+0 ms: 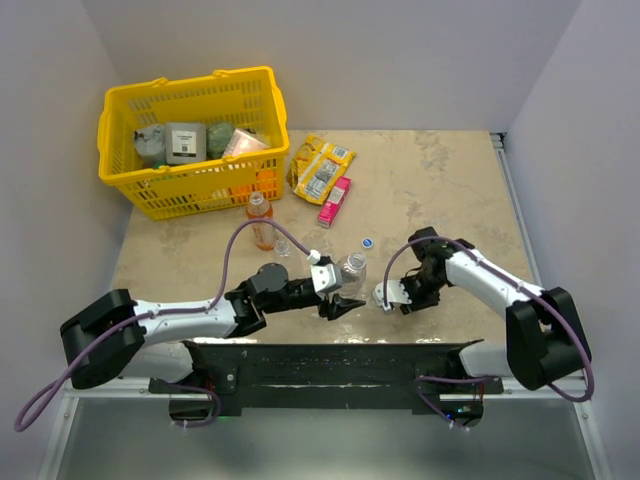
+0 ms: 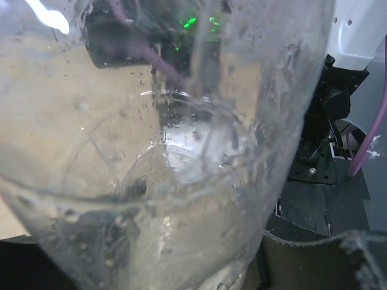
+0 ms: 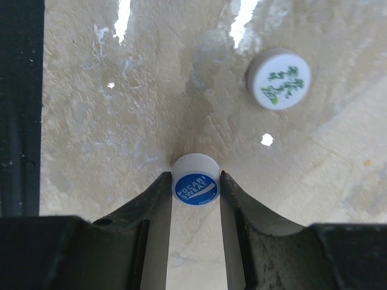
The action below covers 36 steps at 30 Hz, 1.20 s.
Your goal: Screw on the bottle caps
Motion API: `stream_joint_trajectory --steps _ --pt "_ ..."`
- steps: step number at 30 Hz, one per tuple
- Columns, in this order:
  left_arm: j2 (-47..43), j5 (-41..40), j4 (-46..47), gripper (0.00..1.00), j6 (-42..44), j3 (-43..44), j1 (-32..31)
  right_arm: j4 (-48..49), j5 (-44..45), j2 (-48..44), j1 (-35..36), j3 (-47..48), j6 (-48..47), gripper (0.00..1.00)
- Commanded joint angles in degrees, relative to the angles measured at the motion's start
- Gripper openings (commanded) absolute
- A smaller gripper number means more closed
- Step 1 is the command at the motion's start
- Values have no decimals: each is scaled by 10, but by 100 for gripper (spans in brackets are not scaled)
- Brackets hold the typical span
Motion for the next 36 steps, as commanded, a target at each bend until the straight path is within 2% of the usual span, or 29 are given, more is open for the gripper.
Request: stream_joint_trajectory --steps 1,7,9,11,12,15,16,18,20,24,26,30,36 --pt "0 6 48 0 6 -26 0 -72 -43 -87 -6 73 41 17" --pt "0 38 43 0 72 -64 0 -210 -121 -181 -5 226 115 11" --pt "2 56 19 0 98 -64 0 -259 -158 -209 -6 286 114 9" --pt "10 78 7 0 108 -63 0 -327 -182 -248 -5 322 58 7" --pt "12 86 2 0 111 -61 0 -328 -180 -271 -5 322 -26 7" --pt "25 117 -29 0 129 -48 0 -313 -166 -359 -5 275 -194 1" --pt "28 122 -40 0 136 -43 0 -299 -179 -362 -6 270 -205 1" --pt "33 126 -61 0 159 -34 0 -322 -233 -311 -5 311 -239 1" --pt "35 131 -104 0 182 -16 0 -328 -273 -276 -4 361 -225 2" --pt "34 133 -170 0 202 2 1 -327 -301 -247 4 355 -295 0" --pt "31 127 -188 0 202 4 1 -327 -308 -238 20 349 -295 0" --pt "29 78 -170 0 197 -13 1 -327 -305 -219 115 347 -228 0" --pt "31 13 -65 0 198 -87 1 -328 -314 -210 151 349 -135 0"
